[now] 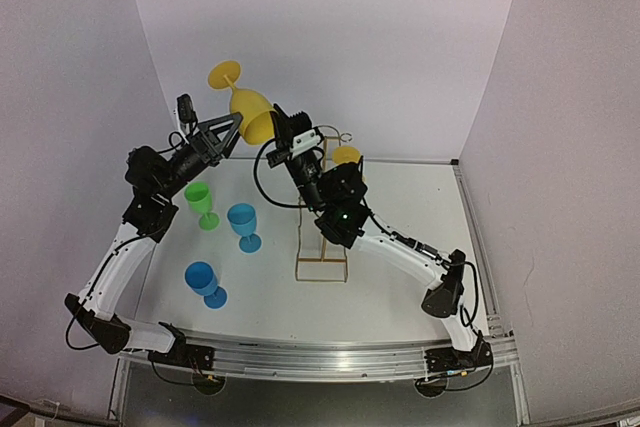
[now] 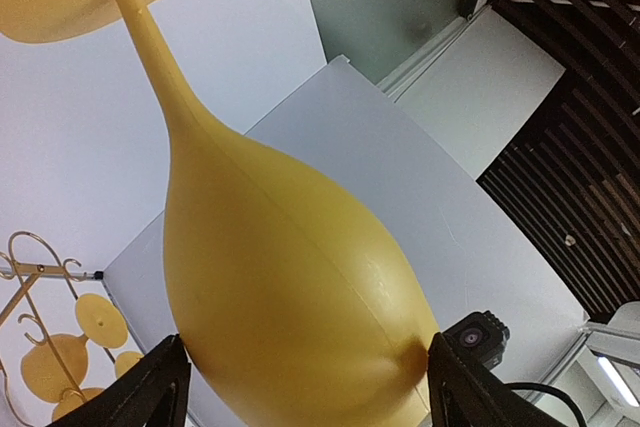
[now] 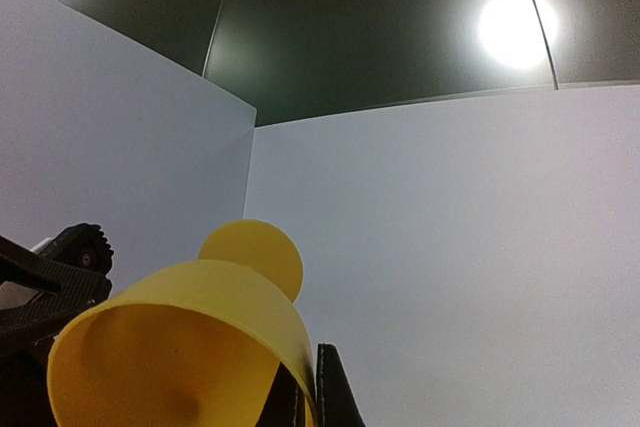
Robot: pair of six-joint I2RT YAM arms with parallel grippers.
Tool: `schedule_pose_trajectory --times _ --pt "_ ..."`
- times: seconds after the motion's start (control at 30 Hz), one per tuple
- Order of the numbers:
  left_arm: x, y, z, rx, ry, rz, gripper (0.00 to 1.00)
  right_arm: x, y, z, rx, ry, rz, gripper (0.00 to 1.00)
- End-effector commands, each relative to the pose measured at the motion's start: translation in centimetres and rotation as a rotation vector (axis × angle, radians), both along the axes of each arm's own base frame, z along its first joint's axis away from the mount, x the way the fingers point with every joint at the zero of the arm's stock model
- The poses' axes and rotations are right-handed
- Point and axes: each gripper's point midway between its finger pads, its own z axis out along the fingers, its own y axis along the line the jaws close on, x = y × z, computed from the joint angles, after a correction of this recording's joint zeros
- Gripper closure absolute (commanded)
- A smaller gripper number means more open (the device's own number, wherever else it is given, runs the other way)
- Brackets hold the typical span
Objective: Place the wine glass upside down on the wine glass rack
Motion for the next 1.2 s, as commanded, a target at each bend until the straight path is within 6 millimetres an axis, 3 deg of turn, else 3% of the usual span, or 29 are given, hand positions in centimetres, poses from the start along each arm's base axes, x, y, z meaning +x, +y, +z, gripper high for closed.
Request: schedule_pose_trajectory --times 0.0,0.37,0.7,0.87,1.17 --pt "-0.6 0.0 1.3 -0.008 -0.057 -0.002 0.16 -2.0 1.6 0.3 -0.015 -0.077 0.08 1.0" --pt "-0.9 0.0 1.7 -0.013 -0.071 -0.011 0.13 -2.5 3.5 -0.4 -0.022 -0.119 0.143 1.0" --pt "-0.6 -0.1 1.5 -0.014 -0.055 -0.011 0.14 -3.0 6.0 -2.3 -0.127 -0.235 0.136 1.0" --pt "-0.7 0.0 1.5 -0.014 -0.054 -0.011 0.25 -3.2 6.9 -2.9 -0.188 -0.308 0.097 1.0" --pt "-0.5 0.1 0.8 -0.006 -0.028 0.0 0.52 -3.3 8.7 -5.9 -0.337 -0.36 0.079 1.0"
